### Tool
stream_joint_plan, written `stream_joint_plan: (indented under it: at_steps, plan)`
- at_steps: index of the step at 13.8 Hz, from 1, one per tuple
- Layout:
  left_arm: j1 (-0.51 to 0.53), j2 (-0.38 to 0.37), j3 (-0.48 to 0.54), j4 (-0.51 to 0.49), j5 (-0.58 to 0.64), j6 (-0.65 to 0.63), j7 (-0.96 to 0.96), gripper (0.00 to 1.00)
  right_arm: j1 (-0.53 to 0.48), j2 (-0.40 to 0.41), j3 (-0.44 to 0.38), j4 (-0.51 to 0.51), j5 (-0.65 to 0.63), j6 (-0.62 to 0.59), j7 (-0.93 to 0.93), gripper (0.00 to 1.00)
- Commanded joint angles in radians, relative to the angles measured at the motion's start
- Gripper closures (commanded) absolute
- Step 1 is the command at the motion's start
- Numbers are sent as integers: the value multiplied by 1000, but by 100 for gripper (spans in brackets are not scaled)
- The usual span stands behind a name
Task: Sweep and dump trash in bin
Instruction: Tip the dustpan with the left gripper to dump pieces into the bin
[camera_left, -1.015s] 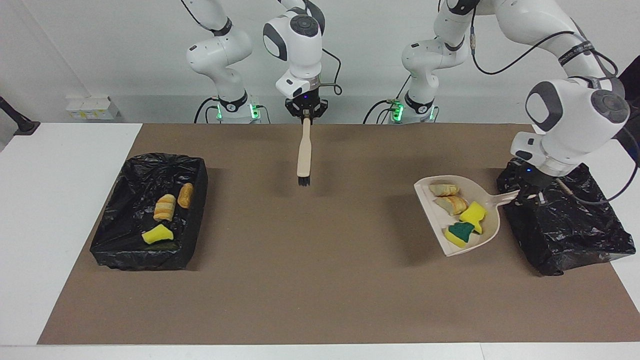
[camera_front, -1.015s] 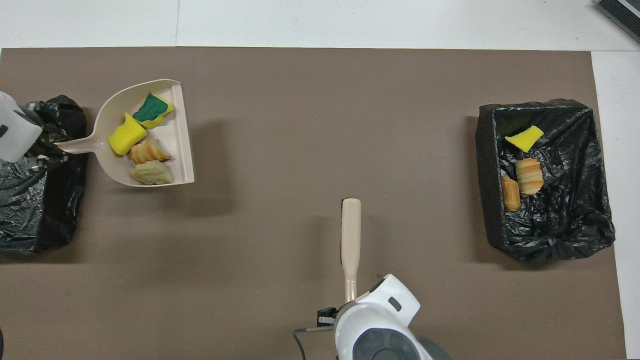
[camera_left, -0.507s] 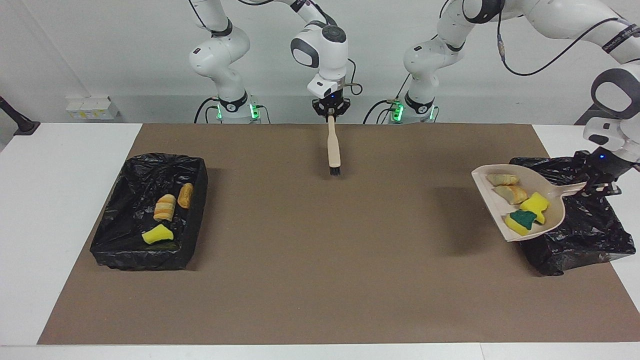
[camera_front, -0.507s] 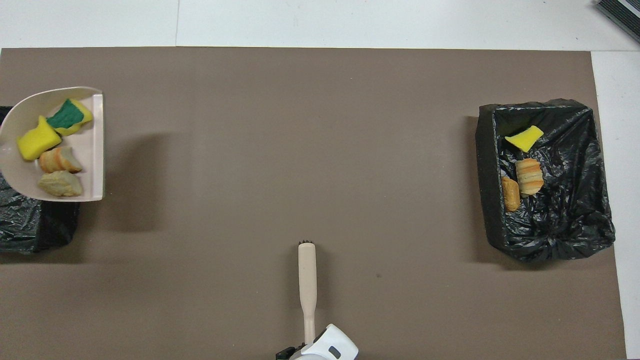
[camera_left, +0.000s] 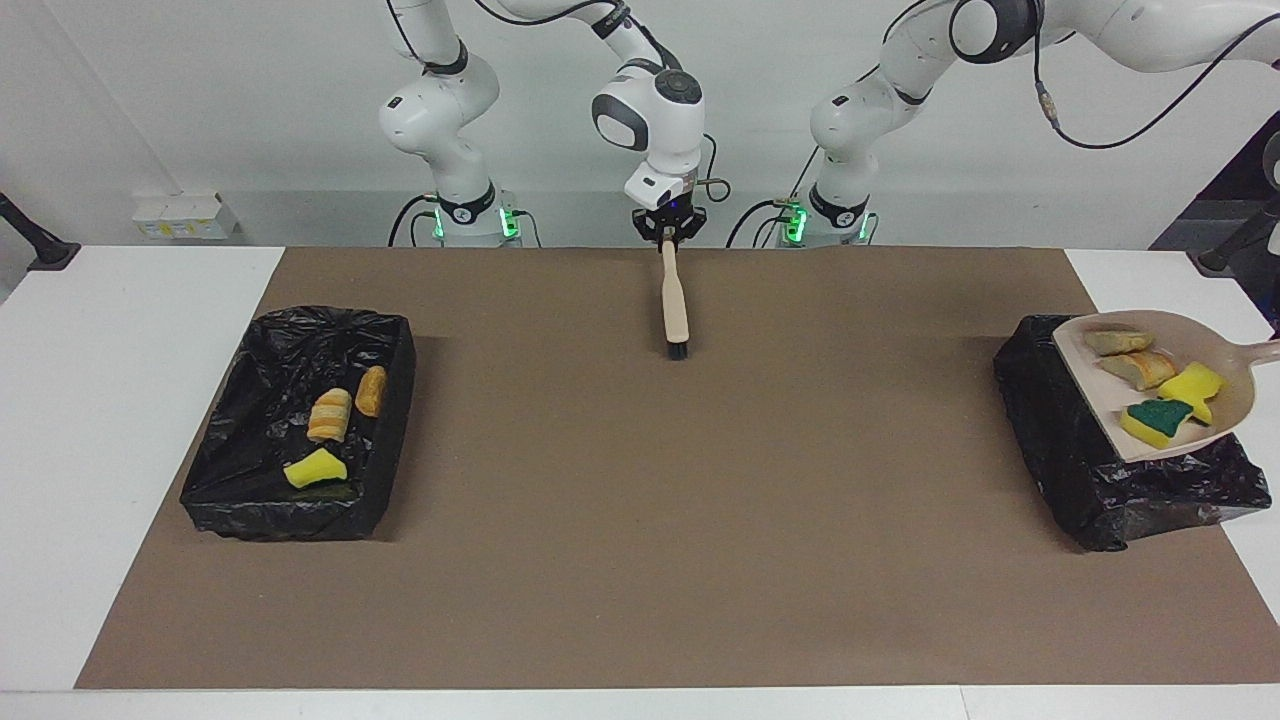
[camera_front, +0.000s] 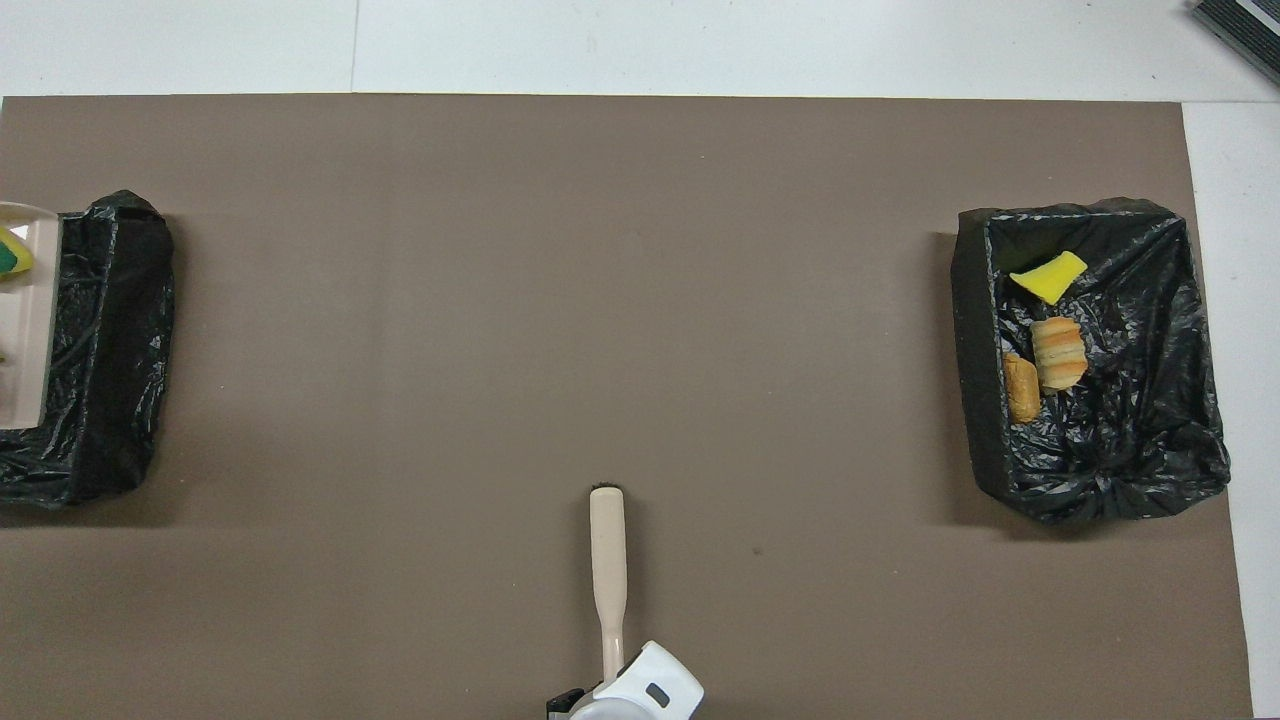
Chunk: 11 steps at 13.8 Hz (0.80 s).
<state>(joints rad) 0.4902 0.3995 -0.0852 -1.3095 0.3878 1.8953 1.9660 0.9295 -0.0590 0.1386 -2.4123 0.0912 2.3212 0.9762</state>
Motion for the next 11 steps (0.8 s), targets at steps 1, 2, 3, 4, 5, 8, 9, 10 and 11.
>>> stream_joint_plan:
  at_steps: [1,2,3,4,5,8,9,10,11]
  plan:
    - [-22,15,-4,-6,139,42,-88,100,-9,34,-1,33,-16,9,12,68]
    - [-31,4,-4,-42,219,51,-134,100,-15,41,-1,41,-16,7,10,44]
    - [-32,-19,-4,-89,279,86,-153,100,-24,53,-2,50,-16,9,9,38]
    - [-35,-59,-2,-165,343,134,-186,100,-46,68,-2,76,-16,0,10,34]
    - [-44,-92,-4,-227,456,163,-243,100,-54,88,-4,114,-14,-15,13,31]
    - [-102,-151,-2,-322,679,128,-381,100,-122,71,-7,147,-10,-16,10,25]
    - [-113,-159,-4,-327,763,76,-463,100,-158,41,-8,150,-10,-17,4,17]
    - [-134,-163,-4,-327,807,15,-552,100,-190,21,-11,151,-10,-17,-7,2]
    - [-162,-166,-4,-327,835,-57,-606,100,-236,-4,-11,156,-10,-17,-39,0]
